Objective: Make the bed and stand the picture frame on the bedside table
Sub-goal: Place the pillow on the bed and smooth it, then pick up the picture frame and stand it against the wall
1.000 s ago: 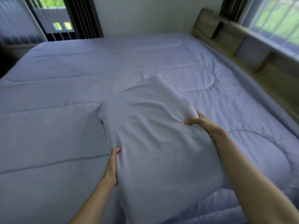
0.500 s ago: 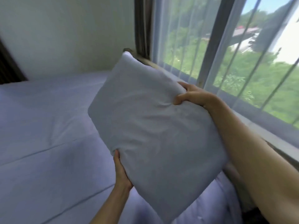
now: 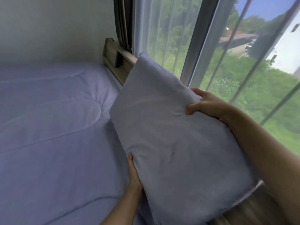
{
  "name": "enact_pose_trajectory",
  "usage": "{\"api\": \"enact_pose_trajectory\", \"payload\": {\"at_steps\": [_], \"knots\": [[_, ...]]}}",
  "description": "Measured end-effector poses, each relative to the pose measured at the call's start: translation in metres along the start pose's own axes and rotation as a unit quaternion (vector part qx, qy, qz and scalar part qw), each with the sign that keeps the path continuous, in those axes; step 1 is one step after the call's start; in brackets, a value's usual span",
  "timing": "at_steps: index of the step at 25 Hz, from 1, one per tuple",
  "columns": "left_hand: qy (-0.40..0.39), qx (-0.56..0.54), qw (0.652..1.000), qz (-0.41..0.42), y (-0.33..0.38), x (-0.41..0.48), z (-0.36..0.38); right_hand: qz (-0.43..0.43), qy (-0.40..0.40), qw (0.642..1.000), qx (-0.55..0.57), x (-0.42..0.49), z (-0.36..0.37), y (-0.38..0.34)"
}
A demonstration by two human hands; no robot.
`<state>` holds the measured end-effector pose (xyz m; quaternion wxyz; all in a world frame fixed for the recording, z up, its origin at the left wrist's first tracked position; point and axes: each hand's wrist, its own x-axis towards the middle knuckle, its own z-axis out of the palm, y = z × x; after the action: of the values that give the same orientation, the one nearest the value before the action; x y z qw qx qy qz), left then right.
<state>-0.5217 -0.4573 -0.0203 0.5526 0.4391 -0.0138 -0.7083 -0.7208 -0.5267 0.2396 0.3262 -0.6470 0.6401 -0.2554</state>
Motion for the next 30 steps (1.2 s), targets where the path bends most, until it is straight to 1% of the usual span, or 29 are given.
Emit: {"api": "enact_pose_trajectory", "payload": {"at_steps": [2, 3, 5, 6, 7, 8, 9, 10, 11, 12, 13, 14, 15, 16, 18, 20, 21, 22, 24, 26, 28, 30], "knots": [[0.009, 0.021, 1.000, -0.021, -0.019, 0.019, -0.014, 0.026, -0.006, 0.999, -0.017, 0.009, 0.013, 0.032], [0.016, 0.045, 0.998, -0.041, -0.023, 0.022, -0.020, 0.038, 0.006, 0.999, -0.021, 0.011, 0.019, 0.045], [0.020, 0.111, 0.990, -0.090, -0.023, 0.023, -0.029, 0.054, 0.035, 0.998, -0.027, 0.010, 0.022, 0.060], [0.029, 0.149, 0.984, -0.097, -0.022, 0.019, -0.029, 0.059, 0.037, 0.997, -0.037, 0.009, 0.020, 0.063], [0.057, 0.206, 0.973, -0.088, -0.020, 0.017, -0.029, 0.064, 0.038, 0.996, -0.057, 0.007, 0.018, 0.063], [0.088, 0.278, 0.955, -0.050, -0.020, 0.014, -0.030, 0.067, 0.043, 0.993, -0.088, 0.004, 0.017, 0.062], [0.127, 0.346, 0.930, -0.001, -0.020, 0.005, -0.026, 0.068, 0.062, 0.986, -0.140, 0.001, 0.019, 0.059], [0.144, 0.414, 0.898, 0.042, -0.022, -0.004, -0.023, 0.062, 0.097, 0.970, -0.214, -0.004, 0.024, 0.055], [0.144, 0.499, 0.850, 0.085, -0.022, -0.018, -0.016, 0.040, 0.138, 0.945, -0.292, -0.011, 0.029, 0.051], [0.111, 0.588, 0.790, 0.137, -0.022, -0.032, -0.011, 0.010, 0.168, 0.917, -0.361, -0.020, 0.037, 0.048], [0.046, 0.676, 0.712, 0.186, -0.022, -0.047, -0.005, -0.012, 0.180, 0.896, -0.405, -0.037, 0.046, 0.048], [-0.025, 0.739, 0.632, 0.233, -0.025, -0.055, -0.004, -0.023, 0.179, 0.886, -0.428, -0.056, 0.054, 0.050], [-0.079, 0.775, 0.578, 0.243, -0.024, -0.066, 0.000, -0.019, 0.178, 0.883, -0.434, -0.079, 0.058, 0.054], [-0.122, 0.782, 0.558, 0.249, -0.024, -0.073, 0.003, 0.001, 0.189, 0.885, -0.425, -0.107, 0.061, 0.057], [-0.182, 0.788, 0.526, 0.263, -0.024, -0.099, 0.013, 0.059, 0.236, 0.891, -0.384, -0.170, 0.064, 0.063], [-0.231, 0.791, 0.469, 0.318, -0.028, -0.130, 0.029, 0.110, 0.296, 0.893, -0.320, -0.231, 0.068, 0.065], [-0.263, 0.785, 0.445, 0.341, -0.034, -0.153, 0.038, 0.133, 0.323, 0.892, -0.287, -0.262, 0.071, 0.066], [-0.296, 0.773, 0.428, 0.364, -0.042, -0.174, 0.046, 0.153, 0.344, 0.889, -0.260, -0.289, 0.076, 0.067], [-0.370, 0.749, 0.396, 0.381, -0.070, -0.218, 0.048, 0.204, 0.384, 0.873, -0.221, -0.349, 0.087, 0.075], [-0.432, 0.738, 0.357, 0.375, -0.103, -0.258, 0.037, 0.253, 0.419, 0.852, -0.187, -0.409, 0.095, 0.088], [-0.494, 0.739, 0.296, 0.349, -0.141, -0.295, 0.018, 0.305, 0.446, 0.824, -0.171, -0.474, 0.101, 0.100], [-0.549, 0.733, 0.242, 0.321, -0.177, -0.328, 0.000, 0.355, 0.465, 0.788, -0.191, -0.537, 0.108, 0.112]]}}
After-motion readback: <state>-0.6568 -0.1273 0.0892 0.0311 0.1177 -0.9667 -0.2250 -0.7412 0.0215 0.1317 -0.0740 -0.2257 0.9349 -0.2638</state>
